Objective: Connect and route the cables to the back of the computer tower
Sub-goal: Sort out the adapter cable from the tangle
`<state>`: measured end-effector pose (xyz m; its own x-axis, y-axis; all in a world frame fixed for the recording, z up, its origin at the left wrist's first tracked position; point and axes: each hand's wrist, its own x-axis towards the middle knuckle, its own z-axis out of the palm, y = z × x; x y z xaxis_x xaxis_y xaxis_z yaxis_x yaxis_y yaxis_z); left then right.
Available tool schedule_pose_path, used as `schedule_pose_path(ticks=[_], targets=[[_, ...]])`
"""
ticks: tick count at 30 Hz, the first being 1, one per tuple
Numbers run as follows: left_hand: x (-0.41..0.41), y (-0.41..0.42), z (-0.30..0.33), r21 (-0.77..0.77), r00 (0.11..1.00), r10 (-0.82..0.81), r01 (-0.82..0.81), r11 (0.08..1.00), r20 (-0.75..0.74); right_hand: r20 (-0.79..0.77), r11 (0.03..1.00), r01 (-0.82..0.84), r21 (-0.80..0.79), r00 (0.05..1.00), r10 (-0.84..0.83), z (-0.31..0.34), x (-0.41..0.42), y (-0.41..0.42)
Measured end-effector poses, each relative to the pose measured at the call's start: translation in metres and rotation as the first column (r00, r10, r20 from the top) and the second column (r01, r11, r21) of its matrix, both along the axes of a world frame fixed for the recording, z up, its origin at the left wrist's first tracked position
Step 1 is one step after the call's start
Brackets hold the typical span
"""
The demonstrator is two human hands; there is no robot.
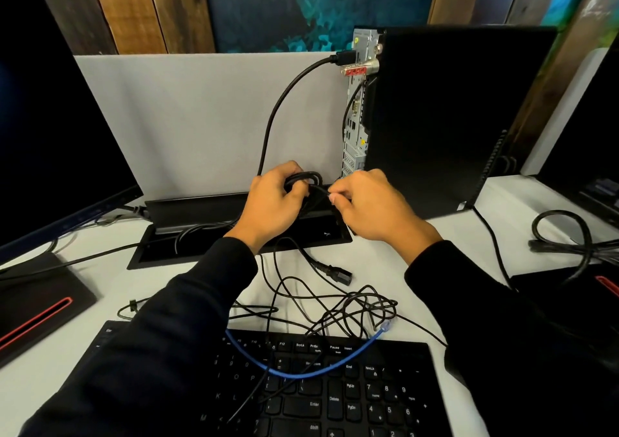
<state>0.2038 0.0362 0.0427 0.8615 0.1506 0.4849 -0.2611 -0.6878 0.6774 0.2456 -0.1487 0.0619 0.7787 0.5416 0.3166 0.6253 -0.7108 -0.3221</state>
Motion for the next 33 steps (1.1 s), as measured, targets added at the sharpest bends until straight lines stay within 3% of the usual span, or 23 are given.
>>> schedule_pose_path(ticks=[7,11,13,17,21,26,28,33], targets=[[-0.002,0.0,-0.004,0.153,0.983,-0.103,0.08,0.985,0.15,-0.157,0.89,0.203,0.407,0.976,-0.151,-0.013,-0.006,0.037],[-0.003,0.003,-0.011,0.148,0.977,-0.092,0.064,0.987,0.191,-0.312,0.805,0.182,0.565,0.95,0.005,-0.015,-0.011,0.042],[-0.005,0.002,-0.014,0.105,0.973,-0.119,0.099,0.99,0.198,-0.299,0.845,0.108,0.524,0.952,0.064,-0.012,-0.011,0.036],[-0.007,0.0,-0.013,-0.068,0.975,-0.099,0.115,0.991,0.198,-0.109,0.943,0.053,0.328,0.994,-0.018,-0.006,-0.008,0.031],[-0.006,0.0,-0.01,-0.058,0.989,-0.116,0.122,0.991,0.094,-0.059,0.945,0.066,0.32,0.997,-0.05,-0.009,-0.009,0.023],[-0.007,-0.004,-0.006,0.116,0.995,0.035,-0.045,0.992,0.089,-0.12,0.891,0.06,0.449,0.993,-0.006,-0.01,-0.01,0.012],[-0.007,-0.001,-0.007,0.103,0.993,0.103,-0.109,0.989,0.061,-0.126,0.892,0.033,0.45,0.992,0.027,-0.011,-0.01,0.01],[-0.006,-0.001,-0.006,0.072,0.995,0.065,-0.06,0.996,-0.07,-0.461,0.901,0.084,0.426,0.877,0.136,0.007,-0.014,0.01]])
